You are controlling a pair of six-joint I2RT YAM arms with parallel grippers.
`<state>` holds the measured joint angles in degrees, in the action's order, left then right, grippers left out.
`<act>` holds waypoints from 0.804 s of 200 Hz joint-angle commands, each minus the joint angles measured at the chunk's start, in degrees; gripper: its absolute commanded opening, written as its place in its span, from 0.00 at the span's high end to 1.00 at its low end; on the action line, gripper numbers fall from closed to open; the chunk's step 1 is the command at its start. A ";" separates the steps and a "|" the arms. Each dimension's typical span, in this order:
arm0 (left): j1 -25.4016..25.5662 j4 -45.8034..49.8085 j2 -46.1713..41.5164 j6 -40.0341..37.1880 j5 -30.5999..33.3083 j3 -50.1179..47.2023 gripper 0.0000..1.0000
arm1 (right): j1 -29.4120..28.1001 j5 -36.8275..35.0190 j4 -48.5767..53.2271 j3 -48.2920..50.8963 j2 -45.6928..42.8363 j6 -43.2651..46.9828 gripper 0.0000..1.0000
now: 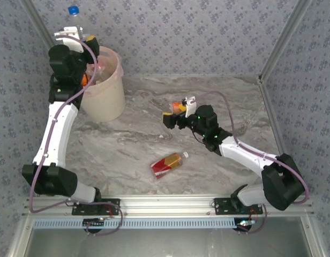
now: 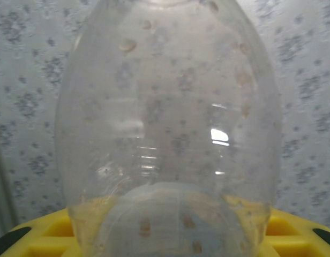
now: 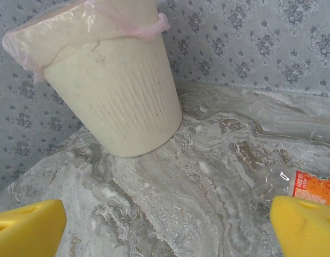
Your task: Put the plastic bottles in the bin
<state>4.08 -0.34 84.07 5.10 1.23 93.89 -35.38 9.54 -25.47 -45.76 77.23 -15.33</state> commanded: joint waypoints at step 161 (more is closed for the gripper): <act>-8.21 22.28 11.46 21.88 3.84 9.47 0.04 | 0.13 -1.97 1.41 -1.50 0.73 -0.22 0.00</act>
<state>-4.34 16.93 96.47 25.34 3.20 97.62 -35.40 8.32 -24.84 -45.80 77.56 -15.40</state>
